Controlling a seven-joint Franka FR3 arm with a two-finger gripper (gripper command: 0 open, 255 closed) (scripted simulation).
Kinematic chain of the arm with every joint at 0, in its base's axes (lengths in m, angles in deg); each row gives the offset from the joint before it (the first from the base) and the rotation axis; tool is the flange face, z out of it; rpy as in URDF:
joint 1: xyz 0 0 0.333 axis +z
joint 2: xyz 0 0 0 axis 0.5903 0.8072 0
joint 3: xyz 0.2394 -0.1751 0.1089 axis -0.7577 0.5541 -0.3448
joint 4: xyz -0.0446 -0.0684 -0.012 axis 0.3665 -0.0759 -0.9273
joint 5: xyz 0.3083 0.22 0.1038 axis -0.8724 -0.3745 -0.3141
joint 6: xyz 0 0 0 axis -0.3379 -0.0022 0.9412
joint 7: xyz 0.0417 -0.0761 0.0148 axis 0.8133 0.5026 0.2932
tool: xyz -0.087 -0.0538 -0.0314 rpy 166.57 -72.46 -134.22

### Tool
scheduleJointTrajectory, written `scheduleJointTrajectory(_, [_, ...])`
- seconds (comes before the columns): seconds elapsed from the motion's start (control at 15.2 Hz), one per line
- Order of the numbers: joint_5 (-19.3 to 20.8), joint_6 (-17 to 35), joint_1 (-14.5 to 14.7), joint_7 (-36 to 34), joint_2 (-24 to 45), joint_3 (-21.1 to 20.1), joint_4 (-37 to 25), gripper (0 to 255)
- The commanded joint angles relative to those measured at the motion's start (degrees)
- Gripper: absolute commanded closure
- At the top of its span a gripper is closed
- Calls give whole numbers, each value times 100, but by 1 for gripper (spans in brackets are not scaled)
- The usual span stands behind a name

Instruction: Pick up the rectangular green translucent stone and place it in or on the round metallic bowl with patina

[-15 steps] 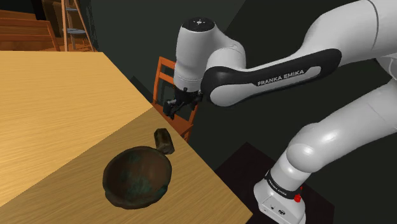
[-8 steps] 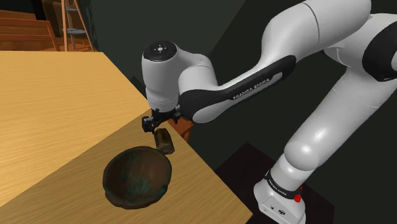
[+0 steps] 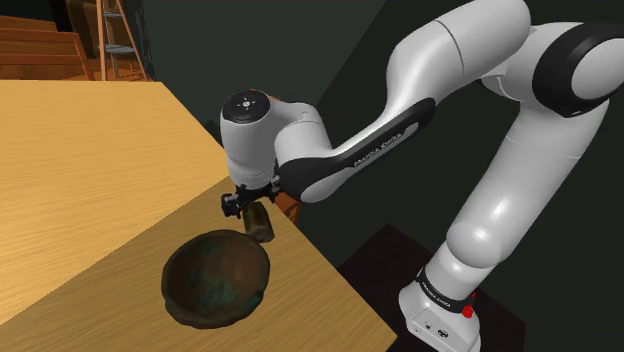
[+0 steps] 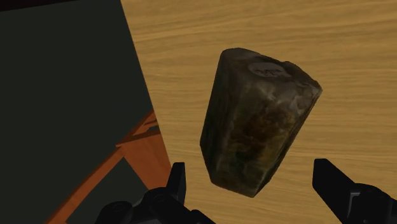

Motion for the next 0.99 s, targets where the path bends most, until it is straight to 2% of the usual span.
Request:
scheduleJointTrajectory(0.0, [71,26,5,-47,59,17,3,0])
scheduleJointTrajectory(0.4, [69,25,5,-46,58,17,3,0])
scheduleJointTrajectory(0.46, [69,25,5,-46,58,17,3,255])
scheduleJointTrajectory(0.92, [98,9,20,-75,95,18,-22,255])
